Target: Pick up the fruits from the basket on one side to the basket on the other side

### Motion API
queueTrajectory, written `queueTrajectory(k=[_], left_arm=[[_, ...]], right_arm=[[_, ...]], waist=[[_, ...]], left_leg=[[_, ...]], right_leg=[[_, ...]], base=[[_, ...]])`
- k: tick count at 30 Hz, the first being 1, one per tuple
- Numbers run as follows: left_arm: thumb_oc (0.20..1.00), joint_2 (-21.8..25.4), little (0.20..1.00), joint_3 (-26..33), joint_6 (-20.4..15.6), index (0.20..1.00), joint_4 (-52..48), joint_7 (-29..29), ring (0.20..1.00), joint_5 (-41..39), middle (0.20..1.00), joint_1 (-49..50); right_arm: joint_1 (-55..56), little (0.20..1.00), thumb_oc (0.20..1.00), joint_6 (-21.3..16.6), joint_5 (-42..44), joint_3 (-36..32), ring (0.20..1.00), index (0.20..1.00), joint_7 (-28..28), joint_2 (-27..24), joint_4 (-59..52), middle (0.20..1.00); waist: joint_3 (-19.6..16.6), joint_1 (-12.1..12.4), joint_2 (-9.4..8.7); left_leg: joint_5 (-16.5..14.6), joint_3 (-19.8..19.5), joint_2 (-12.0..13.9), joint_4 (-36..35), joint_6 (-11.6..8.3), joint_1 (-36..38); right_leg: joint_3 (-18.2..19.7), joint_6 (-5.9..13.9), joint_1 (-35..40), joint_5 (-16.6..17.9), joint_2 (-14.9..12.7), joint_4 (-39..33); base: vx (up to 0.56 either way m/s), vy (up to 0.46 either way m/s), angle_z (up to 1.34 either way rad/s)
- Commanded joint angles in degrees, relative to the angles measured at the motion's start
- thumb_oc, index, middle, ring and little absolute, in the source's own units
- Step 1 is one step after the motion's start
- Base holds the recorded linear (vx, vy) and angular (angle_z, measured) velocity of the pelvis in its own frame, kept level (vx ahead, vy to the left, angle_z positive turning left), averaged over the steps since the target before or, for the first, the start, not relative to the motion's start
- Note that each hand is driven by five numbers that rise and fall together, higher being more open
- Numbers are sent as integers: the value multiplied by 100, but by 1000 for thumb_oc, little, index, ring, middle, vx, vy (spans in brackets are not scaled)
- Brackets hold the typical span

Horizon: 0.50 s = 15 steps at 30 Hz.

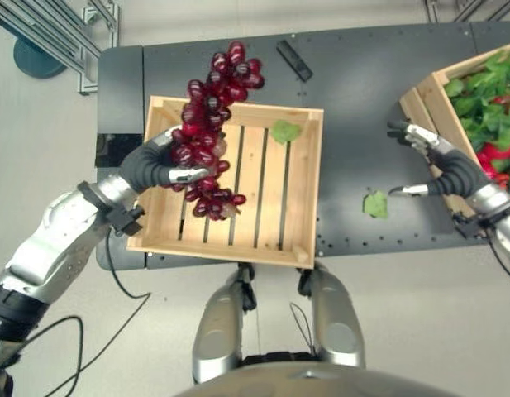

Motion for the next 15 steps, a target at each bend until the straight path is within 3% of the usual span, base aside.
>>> queueTrajectory(k=[1,5,11,12,15], left_arm=[[200,-202,200,-237,-316,200,-236,-194,200,-423,200,-309],[200,-177,200,-806,-334,200,-76,-313,200,-301,200,-882],[200,-315,200,-1600,-330,200,101,-356,200,-175,200,-1748],[200,-429,200,-2015,-325,200,189,-361,200,-142,200,-2185],[200,-651,200,-2536,-320,200,356,-342,200,-111,200,-2687]], right_arm=[[-206,1000,1000,-158,149,357,1000,1000,92,-162,3,1000],[-589,1000,1000,-69,688,868,1000,1000,532,-345,-88,1000],[-1138,1000,1000,81,1060,1544,1000,1000,753,-372,-44,1000],[-1402,1000,1000,173,1377,1858,1000,1000,790,-241,41,1000],[-1701,1000,1000,322,2003,2239,1000,1000,838,108,236,1000]], waist=[[-739,-57,-29],[-1103,-79,-35],[-1467,-91,-81],[-1583,-102,-98],[-1778,-108,-109]], left_leg=[[-338,43,-250,-67,-262,420],[-322,38,-259,-204,-279,660],[-337,45,-253,-319,-293,910],[-359,60,-242,-340,-306,1030],[-355,70,-238,-398,-310,1143]], right_leg=[[-160,747,232,-80,32,286],[-190,755,474,-94,68,158],[-223,744,761,-116,142,-48],[-225,747,877,-144,169,-84],[-214,730,1017,-143,228,-189]], base=[[72,-12,2],[85,-12,2],[64,-21,0],[81,-29,-3],[72,-23,-4]])
